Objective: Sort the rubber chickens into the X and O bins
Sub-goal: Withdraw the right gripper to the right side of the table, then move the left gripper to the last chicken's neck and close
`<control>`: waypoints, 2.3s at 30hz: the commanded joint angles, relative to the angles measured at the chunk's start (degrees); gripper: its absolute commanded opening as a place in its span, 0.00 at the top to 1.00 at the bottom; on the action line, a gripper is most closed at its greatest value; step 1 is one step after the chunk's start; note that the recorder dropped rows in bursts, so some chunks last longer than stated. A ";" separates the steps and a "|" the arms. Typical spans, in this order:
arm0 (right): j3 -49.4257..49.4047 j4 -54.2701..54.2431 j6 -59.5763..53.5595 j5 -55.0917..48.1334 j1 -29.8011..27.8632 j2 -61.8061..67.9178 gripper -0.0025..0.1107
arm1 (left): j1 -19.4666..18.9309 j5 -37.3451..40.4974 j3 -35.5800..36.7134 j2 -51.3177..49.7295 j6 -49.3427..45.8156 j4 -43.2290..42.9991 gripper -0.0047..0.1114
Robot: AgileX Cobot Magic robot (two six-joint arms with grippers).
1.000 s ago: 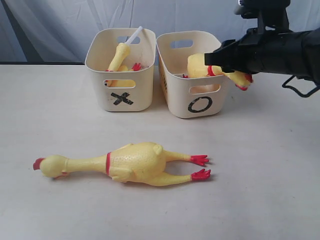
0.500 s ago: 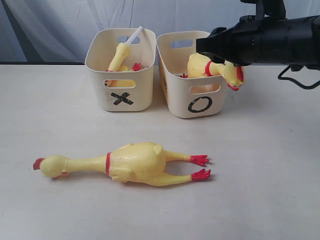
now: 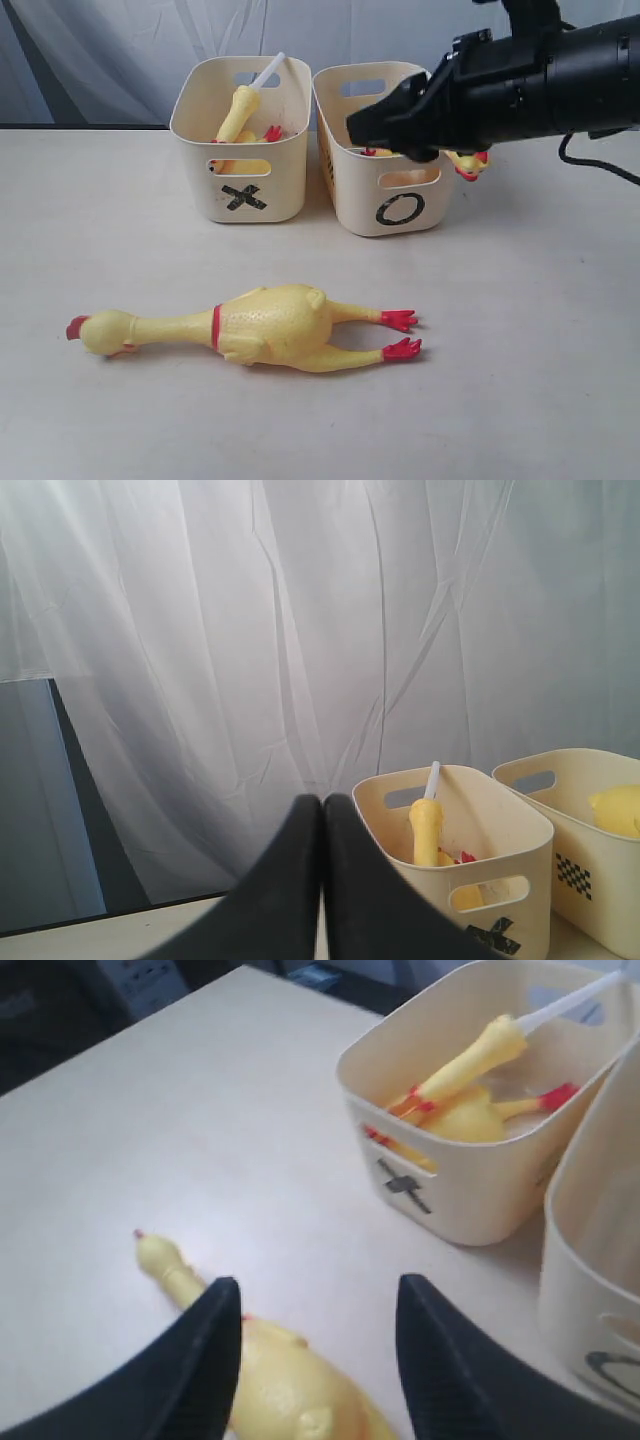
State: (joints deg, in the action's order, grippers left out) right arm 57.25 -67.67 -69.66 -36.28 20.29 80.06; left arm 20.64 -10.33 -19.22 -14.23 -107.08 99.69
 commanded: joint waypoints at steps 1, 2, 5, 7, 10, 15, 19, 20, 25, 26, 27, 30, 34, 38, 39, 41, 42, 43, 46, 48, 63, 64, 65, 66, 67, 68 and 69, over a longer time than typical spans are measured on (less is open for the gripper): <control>0.34 8.06 -0.55 -11.96 -0.25 -0.48 0.59 | 0.20 0.63 0.32 0.36 0.08 0.26 0.96; 0.22 8.58 -0.28 -15.88 -0.25 -0.48 0.67 | 0.20 2.47 0.32 0.36 0.08 0.26 0.96; 0.22 8.74 1.67 -22.85 -0.25 -0.48 0.97 | 0.20 4.76 1.07 0.36 0.08 0.26 0.96; 0.09 11.15 4.58 -27.07 -0.25 -0.48 0.98 | 0.20 7.87 2.10 0.36 0.08 0.26 0.96; -2.46 14.61 7.05 -27.15 -0.25 -0.83 0.98 | 0.20 9.90 2.14 0.16 0.08 0.26 0.96; -13.98 14.62 7.05 -15.58 -0.25 -2.99 0.98 | 0.20 17.88 2.14 -7.10 0.08 -0.10 0.96; -20.65 10.12 7.39 -12.73 -0.25 -5.28 0.98 | 0.20 20.20 0.28 -18.50 0.08 -4.93 0.96; -21.36 9.27 7.63 -13.07 -0.25 -5.91 0.98 | 0.20 20.20 -0.35 -20.94 0.08 -5.93 0.96; -28.51 5.81 7.98 -6.67 -0.25 -11.30 0.98 | 0.20 20.60 -4.73 -38.93 0.08 -12.76 0.96; -29.60 4.97 7.98 -5.73 -0.25 -11.95 0.98 | 0.20 20.60 -5.30 -41.13 0.08 -14.76 0.96; -31.53 3.13 7.98 -4.04 -0.25 -13.22 0.98 | 0.20 20.60 -6.48 -45.31 0.08 -19.51 0.96; -34.65 -0.53 7.98 1.30 -0.25 -16.50 0.98 | 0.20 20.60 -9.09 -54.05 0.08 -27.91 0.89; -36.24 -1.20 7.78 6.51 -0.25 -20.55 0.98 | 0.20 20.60 -10.28 -61.57 -0.04 -33.67 0.58; -36.24 -1.20 7.78 7.07 -0.25 -22.60 0.98 | 0.20 20.60 -10.28 -66.31 -0.04 -38.85 0.45; -36.24 -1.20 7.78 7.07 -0.25 -22.75 0.98 | 0.20 20.74 -10.28 -67.05 -0.04 -40.72 0.45; -36.24 -1.20 7.78 7.07 -0.25 -23.11 0.98 | 0.20 20.74 -10.28 -68.14 -0.04 -43.73 0.46; -36.24 -1.20 7.78 7.07 -0.25 -23.11 0.98 | 0.20 20.74 -10.28 -68.58 -0.04 -44.30 0.46; -36.24 -1.20 7.78 7.07 -0.25 -23.11 0.98 | 0.20 20.74 -10.28 -69.15 -0.04 -44.30 0.46; -36.24 -1.20 7.78 7.07 -0.25 -23.11 0.98 | 0.20 19.97 -10.28 -70.78 -0.04 -45.68 0.46; -36.24 -1.20 7.78 7.07 -0.25 -23.11 0.98 | 0.20 18.69 -10.28 -72.05 -0.04 -47.05 0.46; -36.24 -1.20 7.67 6.95 -0.25 -23.10 0.98 | 0.20 15.43 -13.49 -79.37 -0.04 -47.46 0.46; -36.24 -1.20 7.67 6.95 -0.25 -23.10 0.98 | 0.20 15.43 -13.60 -79.78 -0.04 -47.46 0.46; -36.24 -1.20 7.67 6.95 -0.25 -23.10 0.98 | 0.20 15.32 -13.60 -80.10 -0.04 -47.46 0.46; -36.24 -1.20 7.67 6.95 -0.25 -23.10 0.98 | 0.20 15.20 -13.60 -80.35 -0.04 -47.46 0.46; -36.24 -1.20 7.67 6.95 -0.25 -23.10 0.98 | 0.20 15.20 -13.60 -80.34 -0.04 -47.46 0.46; -36.24 -1.20 7.67 6.95 -0.25 -23.10 0.98 | 0.20 15.20 -13.60 -80.36 -0.04 -47.46 0.48; -36.24 -1.20 7.67 6.95 -0.25 -23.10 0.98 | 0.20 15.20 -13.60 -80.36 -0.04 -47.46 0.52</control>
State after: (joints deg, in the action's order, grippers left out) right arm 21.27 -68.85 -61.70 -29.62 20.29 57.36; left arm 20.64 5.12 -32.50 -94.38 -107.17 52.15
